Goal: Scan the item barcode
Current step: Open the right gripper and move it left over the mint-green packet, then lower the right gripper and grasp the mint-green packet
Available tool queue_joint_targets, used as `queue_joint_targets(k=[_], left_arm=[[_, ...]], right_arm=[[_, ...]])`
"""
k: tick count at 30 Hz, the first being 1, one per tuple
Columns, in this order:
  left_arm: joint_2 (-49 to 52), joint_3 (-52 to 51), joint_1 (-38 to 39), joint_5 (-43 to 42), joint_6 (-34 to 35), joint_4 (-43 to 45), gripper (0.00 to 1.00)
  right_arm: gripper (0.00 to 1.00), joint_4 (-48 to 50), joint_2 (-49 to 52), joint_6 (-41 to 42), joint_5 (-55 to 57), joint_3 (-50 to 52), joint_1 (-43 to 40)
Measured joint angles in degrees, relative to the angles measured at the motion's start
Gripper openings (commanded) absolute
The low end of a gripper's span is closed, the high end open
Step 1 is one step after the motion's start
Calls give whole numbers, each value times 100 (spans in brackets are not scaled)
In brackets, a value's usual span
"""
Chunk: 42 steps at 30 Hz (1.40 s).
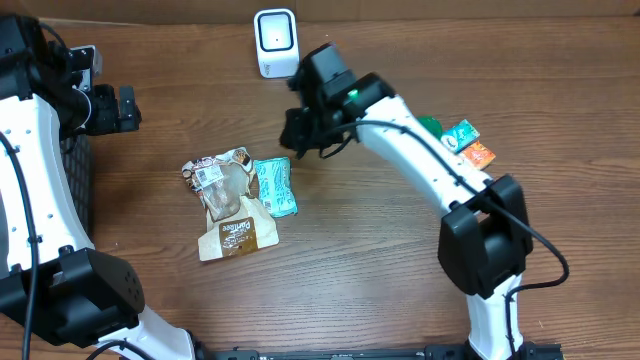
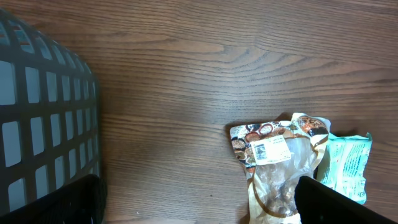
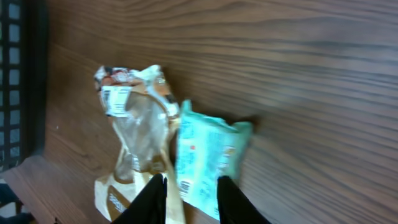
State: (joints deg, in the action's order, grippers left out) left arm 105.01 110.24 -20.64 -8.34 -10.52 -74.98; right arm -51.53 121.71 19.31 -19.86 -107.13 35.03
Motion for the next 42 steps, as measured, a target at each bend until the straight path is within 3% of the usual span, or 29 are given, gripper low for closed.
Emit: queue_joint_targets(k=[8,34,42], left_arm=[[0,0,0,0,0,0,100],[0,0,0,2,0,0,100],[0,0,0,0,0,0,100]], right_arm=[[5,140,481,686,544,0,496],[6,197,1165,1054,981,9,463],[4,-219,1165,1147,1281,-114,442]])
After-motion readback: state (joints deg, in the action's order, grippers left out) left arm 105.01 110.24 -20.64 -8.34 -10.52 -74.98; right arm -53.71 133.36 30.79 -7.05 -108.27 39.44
